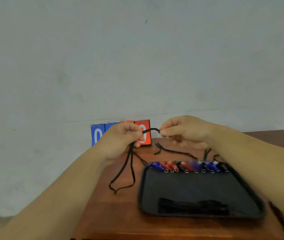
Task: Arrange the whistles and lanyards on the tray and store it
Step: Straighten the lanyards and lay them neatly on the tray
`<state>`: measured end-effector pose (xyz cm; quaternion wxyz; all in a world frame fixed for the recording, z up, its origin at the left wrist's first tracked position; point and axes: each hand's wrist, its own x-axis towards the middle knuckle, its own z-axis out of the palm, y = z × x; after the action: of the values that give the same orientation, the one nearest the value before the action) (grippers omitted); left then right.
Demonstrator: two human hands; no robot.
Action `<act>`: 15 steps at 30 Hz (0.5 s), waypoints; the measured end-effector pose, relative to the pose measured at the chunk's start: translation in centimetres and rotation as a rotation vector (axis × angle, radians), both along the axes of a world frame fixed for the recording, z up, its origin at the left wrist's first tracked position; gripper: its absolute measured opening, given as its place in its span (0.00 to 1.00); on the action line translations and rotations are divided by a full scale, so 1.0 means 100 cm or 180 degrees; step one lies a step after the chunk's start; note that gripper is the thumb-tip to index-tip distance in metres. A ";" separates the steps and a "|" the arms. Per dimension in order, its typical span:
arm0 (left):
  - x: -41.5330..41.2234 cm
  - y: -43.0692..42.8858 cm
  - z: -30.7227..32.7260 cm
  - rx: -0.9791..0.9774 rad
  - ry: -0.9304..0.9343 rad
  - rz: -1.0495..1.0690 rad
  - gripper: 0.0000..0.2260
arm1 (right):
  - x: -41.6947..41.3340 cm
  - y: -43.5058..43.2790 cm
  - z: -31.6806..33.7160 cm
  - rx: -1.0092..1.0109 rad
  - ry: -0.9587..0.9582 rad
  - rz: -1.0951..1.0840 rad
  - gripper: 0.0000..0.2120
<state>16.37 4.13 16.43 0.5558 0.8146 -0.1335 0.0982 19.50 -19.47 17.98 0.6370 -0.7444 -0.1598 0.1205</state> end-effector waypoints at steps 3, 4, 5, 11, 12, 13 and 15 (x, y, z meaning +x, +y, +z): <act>0.000 -0.021 0.020 0.0014 -0.0113 -0.0126 0.05 | -0.008 -0.014 0.014 0.0093 -0.0102 0.0018 0.05; 0.000 -0.027 0.027 0.0109 -0.0178 -0.0126 0.04 | -0.010 -0.021 0.019 0.0168 -0.0131 0.0019 0.05; -0.001 -0.034 0.034 0.0206 -0.0246 -0.0114 0.04 | -0.012 -0.027 0.023 0.0256 -0.0153 0.0024 0.06; -0.008 -0.059 0.059 0.0491 -0.0395 -0.0151 0.04 | -0.023 -0.047 0.040 0.0267 -0.0465 -0.0229 0.10; -0.008 -0.061 0.061 0.0505 -0.0393 -0.0164 0.04 | -0.025 -0.048 0.042 0.0176 -0.0522 -0.0279 0.11; -0.009 -0.063 0.063 0.0502 -0.0381 -0.0175 0.05 | -0.026 -0.050 0.043 0.0092 -0.0576 -0.0331 0.10; -0.009 -0.067 0.067 0.0445 -0.0326 -0.0213 0.05 | -0.029 -0.053 0.045 -0.0053 -0.0689 -0.0471 0.07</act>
<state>15.49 -2.53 23.15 0.4930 0.8404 -0.1954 0.1114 16.60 -24.73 22.44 0.6170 -0.7681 -0.1713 -0.0065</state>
